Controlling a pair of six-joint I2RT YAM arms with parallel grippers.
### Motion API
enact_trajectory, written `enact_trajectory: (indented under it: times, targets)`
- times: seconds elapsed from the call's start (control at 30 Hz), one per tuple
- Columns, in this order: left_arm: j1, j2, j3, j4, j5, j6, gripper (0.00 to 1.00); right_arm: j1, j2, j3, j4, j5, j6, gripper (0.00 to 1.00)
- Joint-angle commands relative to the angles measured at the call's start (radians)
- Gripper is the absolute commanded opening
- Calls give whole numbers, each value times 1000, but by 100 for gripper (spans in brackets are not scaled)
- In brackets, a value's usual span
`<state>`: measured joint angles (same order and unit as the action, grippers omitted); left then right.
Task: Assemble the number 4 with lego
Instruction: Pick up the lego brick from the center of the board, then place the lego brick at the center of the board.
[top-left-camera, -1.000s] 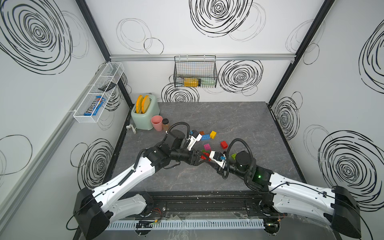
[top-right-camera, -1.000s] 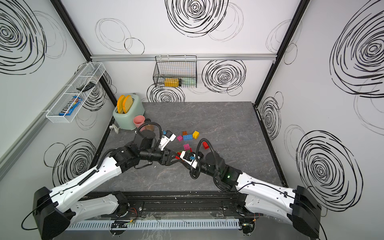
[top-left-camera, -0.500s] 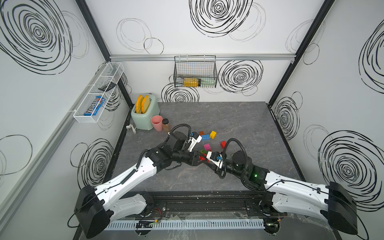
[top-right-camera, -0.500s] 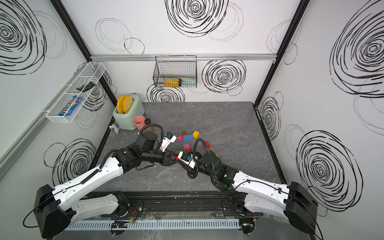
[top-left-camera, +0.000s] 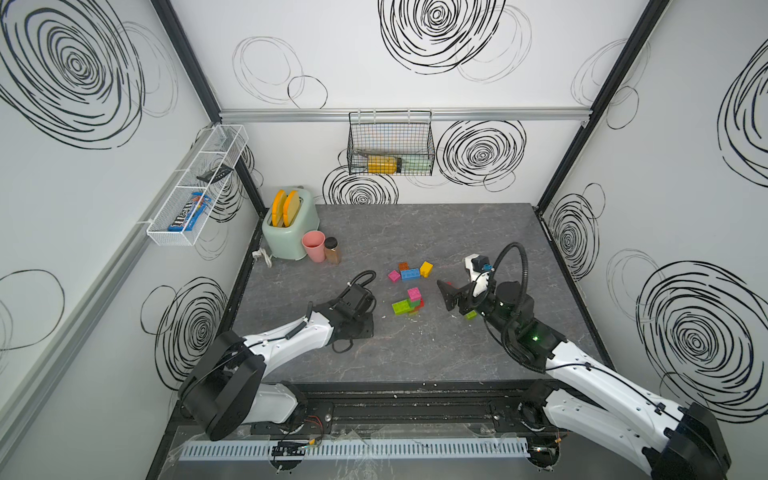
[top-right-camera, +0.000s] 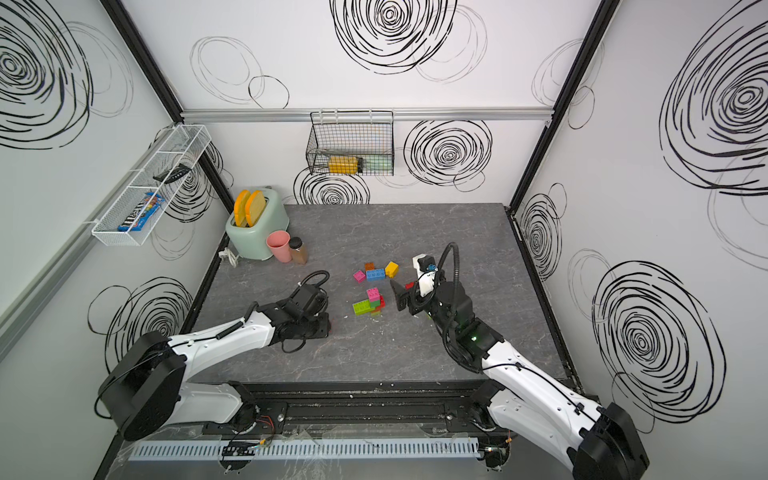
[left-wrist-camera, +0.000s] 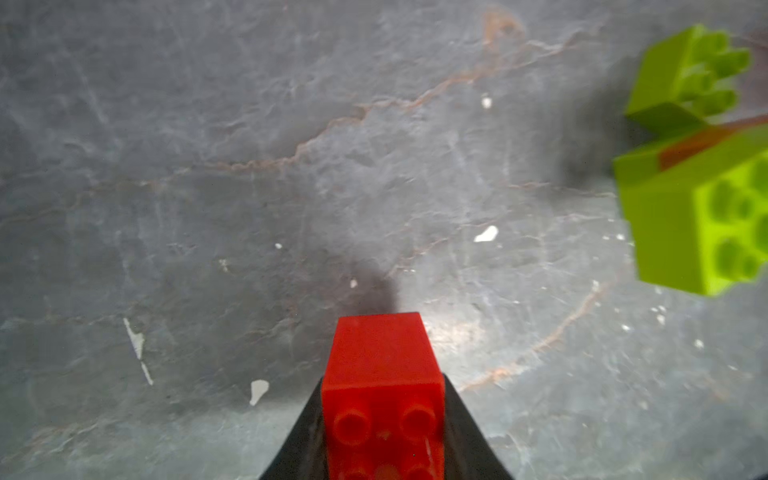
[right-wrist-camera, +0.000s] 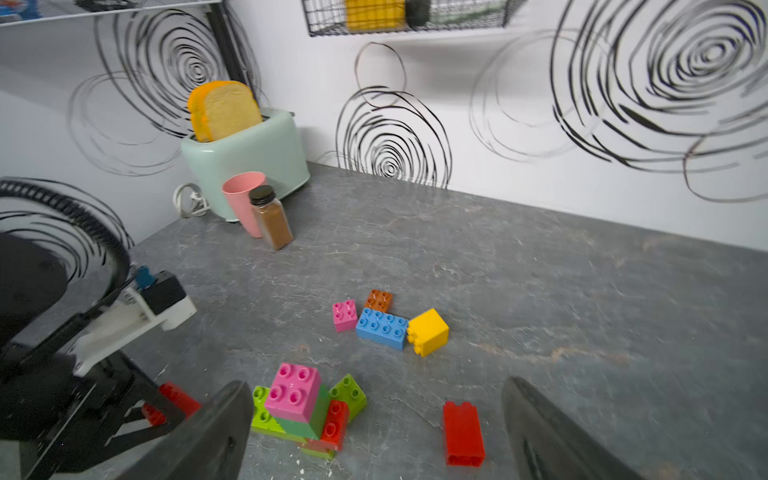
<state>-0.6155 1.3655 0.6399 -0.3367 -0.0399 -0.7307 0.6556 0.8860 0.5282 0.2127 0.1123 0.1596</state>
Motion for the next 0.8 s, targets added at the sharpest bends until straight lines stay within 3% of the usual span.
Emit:
enact_trajectory:
  times: [0.0,0.1,0.2,0.37,0.53,0.63,0.77]
  targets:
    - [-3,14,-6,95,-104,-182,21,-25,15,50,-102,40,106,97]
    - [3,45,-3,75,-141,-259,25,-37,29,55,-118,27,108,97]
    - [5,50,1,56,-177,-320,41,-42,40,54,-118,12,107,97]
    - [7,54,35,45,-164,-326,55,-47,54,53,-112,-9,107,97]
    - [7,18,83,46,-107,-257,83,-48,56,58,-125,-11,98,97]
    - [19,-17,86,39,-132,-197,99,-50,52,53,-126,-20,98,97]
    - [37,-58,45,152,-104,15,96,-49,55,49,-118,-51,95,97]
